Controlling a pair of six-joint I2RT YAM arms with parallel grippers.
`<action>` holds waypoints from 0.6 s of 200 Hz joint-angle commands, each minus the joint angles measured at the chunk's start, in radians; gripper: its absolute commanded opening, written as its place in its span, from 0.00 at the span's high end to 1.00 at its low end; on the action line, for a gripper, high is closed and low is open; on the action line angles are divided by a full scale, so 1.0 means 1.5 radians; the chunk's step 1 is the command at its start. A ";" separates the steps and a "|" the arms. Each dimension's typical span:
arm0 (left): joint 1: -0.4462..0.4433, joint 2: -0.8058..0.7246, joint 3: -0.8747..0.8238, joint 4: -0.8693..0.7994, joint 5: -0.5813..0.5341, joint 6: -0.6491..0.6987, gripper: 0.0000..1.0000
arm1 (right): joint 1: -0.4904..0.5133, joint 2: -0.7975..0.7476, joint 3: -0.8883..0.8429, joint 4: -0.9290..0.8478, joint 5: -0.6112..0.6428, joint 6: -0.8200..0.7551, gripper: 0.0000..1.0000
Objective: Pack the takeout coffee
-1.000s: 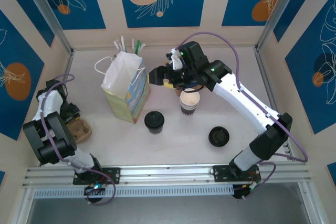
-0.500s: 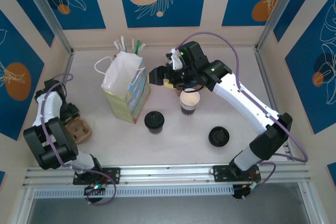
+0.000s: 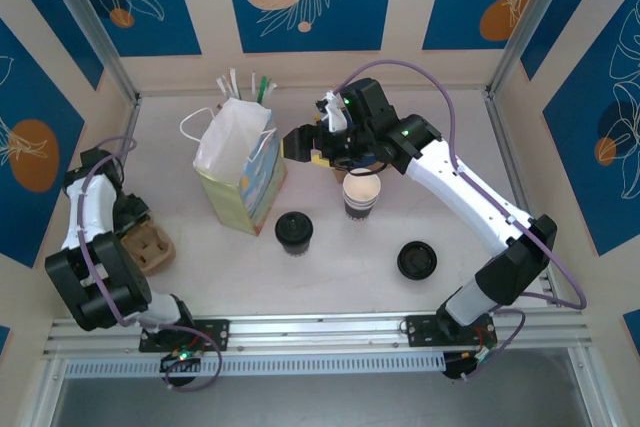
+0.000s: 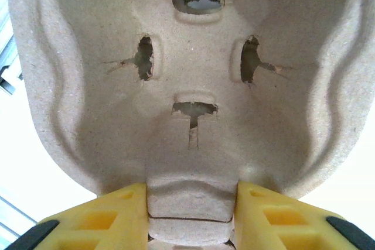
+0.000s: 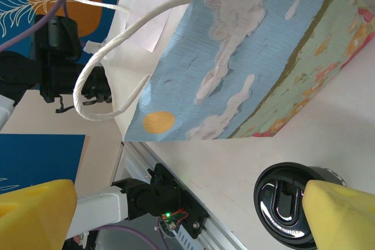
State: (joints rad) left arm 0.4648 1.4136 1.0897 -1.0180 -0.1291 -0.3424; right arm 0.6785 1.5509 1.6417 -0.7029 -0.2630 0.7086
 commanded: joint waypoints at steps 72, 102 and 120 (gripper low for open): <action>0.005 -0.097 0.120 -0.063 0.123 -0.043 0.62 | 0.000 0.016 0.013 0.004 -0.018 0.003 0.01; 0.001 -0.108 0.154 -0.070 0.163 -0.056 0.62 | 0.001 0.025 0.025 -0.002 -0.019 0.001 0.01; -0.009 -0.110 0.176 -0.073 0.190 -0.066 0.62 | 0.001 0.029 0.030 -0.003 -0.018 0.001 0.01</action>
State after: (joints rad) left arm 0.4641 1.2667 1.2972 -1.0931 0.0696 -0.4068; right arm 0.6785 1.5818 1.6444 -0.6968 -0.2668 0.7116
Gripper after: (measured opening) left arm 0.381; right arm 0.990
